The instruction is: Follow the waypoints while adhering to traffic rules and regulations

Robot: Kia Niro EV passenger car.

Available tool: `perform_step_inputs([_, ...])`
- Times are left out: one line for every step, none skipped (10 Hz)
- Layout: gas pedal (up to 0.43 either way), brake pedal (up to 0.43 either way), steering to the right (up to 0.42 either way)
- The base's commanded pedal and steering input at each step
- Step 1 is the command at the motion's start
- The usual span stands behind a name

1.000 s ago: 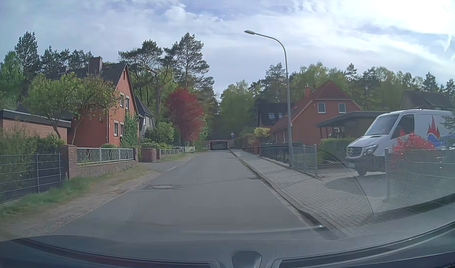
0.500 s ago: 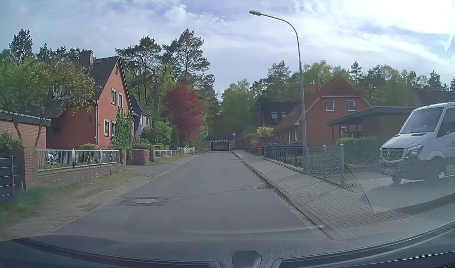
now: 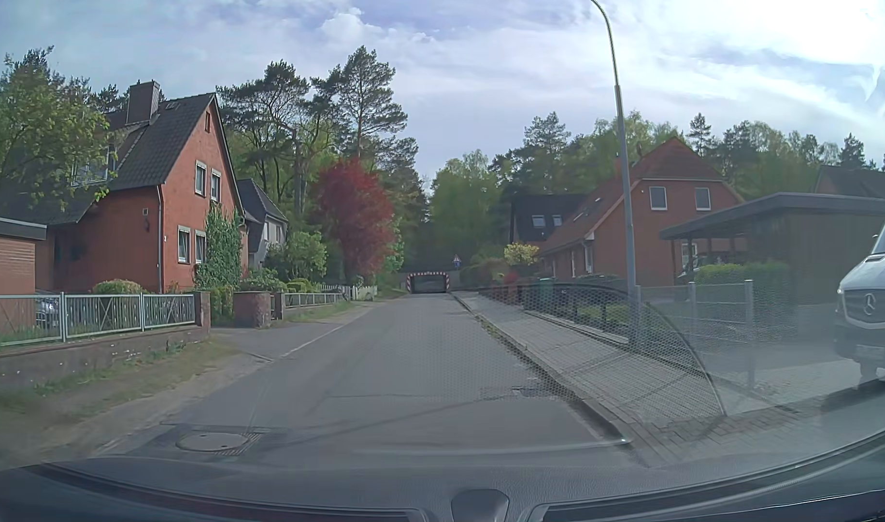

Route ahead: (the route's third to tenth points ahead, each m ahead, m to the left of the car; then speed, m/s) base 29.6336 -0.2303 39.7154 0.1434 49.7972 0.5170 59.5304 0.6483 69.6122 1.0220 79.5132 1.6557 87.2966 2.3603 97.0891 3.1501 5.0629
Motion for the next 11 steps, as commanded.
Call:
perform_step_inputs([0.087, 0.0, -0.006])
perform_step_inputs([0.087, 0.0, -0.006])
perform_step_inputs([0.087, 0.0, -0.005])
perform_step_inputs([0.087, 0.0, -0.005])
perform_step_inputs([0.087, 0.0, -0.005])
perform_step_inputs([0.087, 0.0, -0.005])
perform_step_inputs([0.087, 0.0, -0.004])
perform_step_inputs([0.087, 0.0, -0.003])
perform_step_inputs([0.087, 0.0, -0.003])
perform_step_inputs([0.087, 0.0, -0.003])
perform_step_inputs([0.087, 0.0, -0.003])
